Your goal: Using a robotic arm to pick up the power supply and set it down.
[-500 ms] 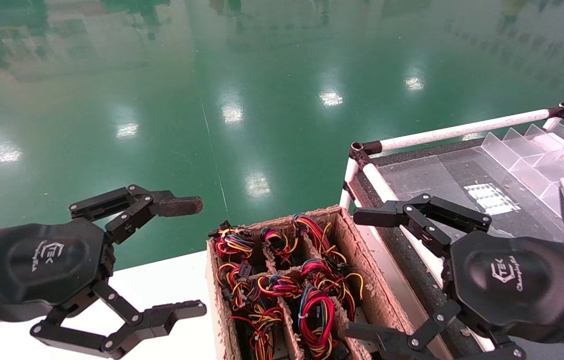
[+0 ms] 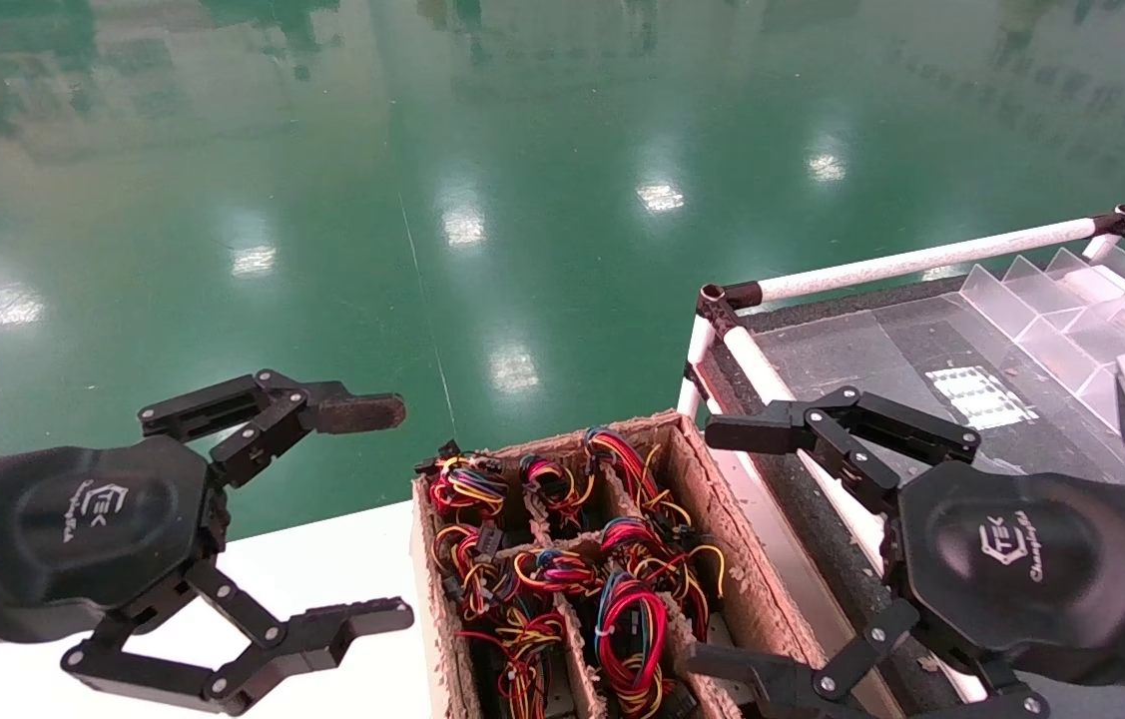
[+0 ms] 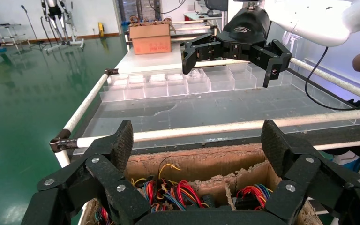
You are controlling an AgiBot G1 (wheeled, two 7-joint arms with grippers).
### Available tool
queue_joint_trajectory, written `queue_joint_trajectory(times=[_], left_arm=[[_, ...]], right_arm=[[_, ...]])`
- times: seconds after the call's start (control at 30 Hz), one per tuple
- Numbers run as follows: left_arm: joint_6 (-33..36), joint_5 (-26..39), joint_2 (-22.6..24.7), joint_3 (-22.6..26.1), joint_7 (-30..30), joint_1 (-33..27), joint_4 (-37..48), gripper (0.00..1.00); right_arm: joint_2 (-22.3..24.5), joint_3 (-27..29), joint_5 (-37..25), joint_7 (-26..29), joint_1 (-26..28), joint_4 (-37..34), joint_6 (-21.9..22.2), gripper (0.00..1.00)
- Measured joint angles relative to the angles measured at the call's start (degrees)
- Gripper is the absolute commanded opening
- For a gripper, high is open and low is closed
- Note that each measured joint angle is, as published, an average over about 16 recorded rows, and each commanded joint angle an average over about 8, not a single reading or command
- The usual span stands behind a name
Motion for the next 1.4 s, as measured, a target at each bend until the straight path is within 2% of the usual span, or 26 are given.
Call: queue_joint_trajectory(times=[1.37, 1.4], left_arm=[[0.0, 0.0, 0.0, 0.0, 0.0, 0.0, 0.0, 0.00], [0.0, 0.0, 0.0, 0.0, 0.0, 0.0, 0.0, 0.06]], right_arm=[[0.0, 0.0, 0.0, 0.0, 0.0, 0.0, 0.0, 1.00], [0.0, 0.0, 0.0, 0.0, 0.0, 0.0, 0.0, 1.00]])
